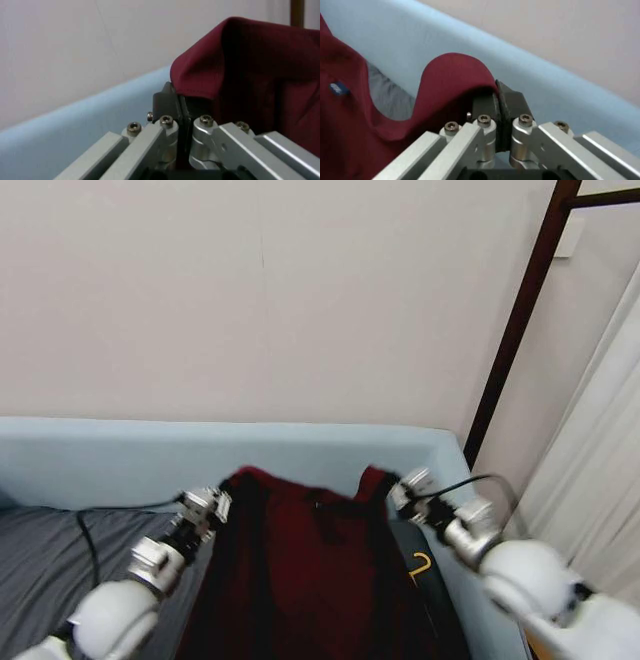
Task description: Pick up the clothes from the sofa and hang them on the clothes hanger.
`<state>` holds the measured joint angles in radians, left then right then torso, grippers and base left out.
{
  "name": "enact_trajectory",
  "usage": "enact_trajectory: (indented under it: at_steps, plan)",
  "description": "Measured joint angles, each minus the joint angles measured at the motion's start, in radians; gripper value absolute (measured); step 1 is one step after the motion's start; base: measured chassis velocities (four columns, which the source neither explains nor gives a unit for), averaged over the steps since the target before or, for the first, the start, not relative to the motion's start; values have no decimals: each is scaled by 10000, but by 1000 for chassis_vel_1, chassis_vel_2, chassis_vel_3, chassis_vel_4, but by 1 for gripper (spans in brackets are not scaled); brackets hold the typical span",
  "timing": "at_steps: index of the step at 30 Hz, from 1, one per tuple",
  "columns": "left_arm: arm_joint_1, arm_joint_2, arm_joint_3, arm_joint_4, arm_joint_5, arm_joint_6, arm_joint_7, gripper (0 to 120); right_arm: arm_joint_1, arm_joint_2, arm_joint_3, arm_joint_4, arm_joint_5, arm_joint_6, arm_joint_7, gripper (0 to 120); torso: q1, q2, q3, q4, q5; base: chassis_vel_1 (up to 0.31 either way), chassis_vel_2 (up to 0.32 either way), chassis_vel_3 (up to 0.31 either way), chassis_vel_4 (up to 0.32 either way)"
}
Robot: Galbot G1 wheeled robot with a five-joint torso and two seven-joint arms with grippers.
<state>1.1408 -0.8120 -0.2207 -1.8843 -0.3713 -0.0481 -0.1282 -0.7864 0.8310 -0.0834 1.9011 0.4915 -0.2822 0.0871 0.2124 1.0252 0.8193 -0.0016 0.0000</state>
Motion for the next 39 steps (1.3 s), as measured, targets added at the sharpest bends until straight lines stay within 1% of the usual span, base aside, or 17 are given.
enact_trajectory:
  at_steps: [2, 6, 7, 8, 11, 13, 15, 17, 22, 28, 30, 32, 33, 36, 37, 38, 39]
  plan:
    - [-34, -175, 71, 205, 74, 163, -135, 0, 9, 232, -55, -313, -120, 25, 18, 0, -1, -1, -1, 2, 0, 0, 0, 0, 0]
    - [-206, -1144, 306, 1069, 358, 1033, -1067, 0, -60, 1235, -339, -1506, -833, -30, 653, 0, 0, 0, -1, 2, 2, 0, 0, 0, 0]
    - [-228, -1400, 349, 1221, 416, 1111, -1208, 0, -121, 1468, -399, -1689, -968, -129, 865, 0, 0, 0, -2, 2, 0, 0, 0, 0, 0]
    - [-228, -1400, 349, 1221, 416, 1111, -1208, 0, -121, 1468, -399, -1689, -968, -129, 865, 0, 0, 0, -2, 2, 0, 0, 0, 0, 0]
    - [-236, -2255, 531, 1728, 790, 1257, -1653, 0, -352, 2076, -552, -2016, -1277, -430, 1270, 0, -1, 0, -3, 0, 0, 0, 0, 0, 0]
    - [-230, -2324, 550, 1767, 831, 1278, -1687, 0, -376, 2145, -572, -2075, -1324, -455, 1302, 0, -1, 0, -3, 1, -1, 0, 0, 0, 0]
    - [-111, -2826, 670, 2126, 1089, 1427, -1885, 0, -484, 2608, -692, -2661, -1715, -483, 1379, 0, -1, 0, -3, 0, -2, 0, 0, 0, 0]
    - [-42, -3086, 701, 2393, 1236, 1444, -1930, 0, -475, 2954, -758, -3330, -1901, -331, 1377, 0, -2, 1, -4, 4, -1, 0, 0, 0, 0]
    - [-23, -3186, 673, 2606, 1297, 1345, -1937, 0, -317, 3439, -802, -4354, -1853, 390, 1146, 0, -1, 1, -3, 2, 0, 0, 0, 0, 0]
    - [73, -3082, 518, 2605, 1295, 1192, -1907, 0, -236, 3800, -806, -4728, -1343, 538, 1119, 1, -1, 0, -3, 2, -1, 0, 0, 0, 0]
    - [108, -2996, 438, 2591, 1295, 1161, -1894, 0, -281, 3787, -799, -4505, -744, 139, 1121, 9, -1, 1, -3, 3, -1, 0, 0, 0, 0]
    - [113, -2934, 381, 2607, 1296, 1136, -1885, 0, -374, 3673, -700, -4062, 127, -738, 1147, 18, -1, 1, -3, 3, 0, 0, 0, 0, 0]
    - [113, -2934, 381, 2607, 1296, 1136, -1885, 0, -374, 3673, -700, -4062, 127, -738, 1147, 18, -1, 1, -3, 3, 0, 0, 0, 0, 0]
    - [98, -2866, 308, 2680, 1304, 1121, -1871, 0, -561, 3345, -109, -3038, 2198, -3022, 1585, 32, -2, 2, -4, 2, -3, 0, 0, 0, 0]
    - [87, -2856, 299, 2701, 1307, 1115, -1868, 0, -601, 3228, 82, -2837, 2690, -3543, 1701, 36, -2, 1, -3, 0, 0, 0, 0, 0, 0]
    - [87, -2856, 299, 2701, 1307, 1115, -1868, 0, -601, 3228, 82, -2837, 2690, -3543, 1701, 36, -2, 1, -3, 0, 0, 0, 0, 0, 0]
    - [72, -2852, 294, 2721, 1312, 1104, -1865, 0, -639, 3094, 265, -2688, 3100, -3911, 1748, 41, -3, 1, -3, 1, 0, 0, 0, 0, 0]
